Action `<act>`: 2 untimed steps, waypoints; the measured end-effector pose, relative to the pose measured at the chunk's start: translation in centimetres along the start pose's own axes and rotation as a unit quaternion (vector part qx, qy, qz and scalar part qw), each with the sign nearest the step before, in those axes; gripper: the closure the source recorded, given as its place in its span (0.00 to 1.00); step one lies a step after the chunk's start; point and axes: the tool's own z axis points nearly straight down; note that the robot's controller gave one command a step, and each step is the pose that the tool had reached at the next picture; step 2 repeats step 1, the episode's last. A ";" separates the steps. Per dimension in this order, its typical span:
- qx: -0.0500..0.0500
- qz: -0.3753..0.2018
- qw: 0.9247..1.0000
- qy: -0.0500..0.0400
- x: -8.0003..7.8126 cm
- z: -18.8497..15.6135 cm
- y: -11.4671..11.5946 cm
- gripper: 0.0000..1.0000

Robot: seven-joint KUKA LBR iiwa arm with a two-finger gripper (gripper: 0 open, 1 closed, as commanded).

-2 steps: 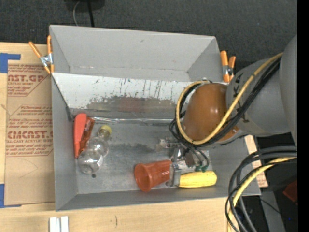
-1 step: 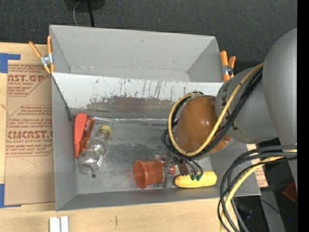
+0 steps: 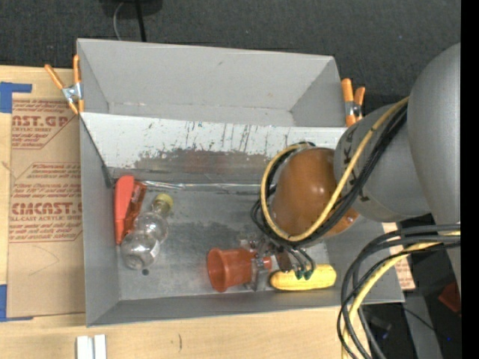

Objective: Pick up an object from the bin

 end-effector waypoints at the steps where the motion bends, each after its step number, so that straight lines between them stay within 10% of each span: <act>1: 0.000 -0.032 0.999 -0.001 0.0 -14.5 0.4 1.00; 2: 0.000 -0.032 0.999 -0.001 0.0 -14.5 0.4 1.00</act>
Offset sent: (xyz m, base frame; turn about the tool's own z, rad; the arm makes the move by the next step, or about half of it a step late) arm 0.0000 0.0000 0.0000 0.0000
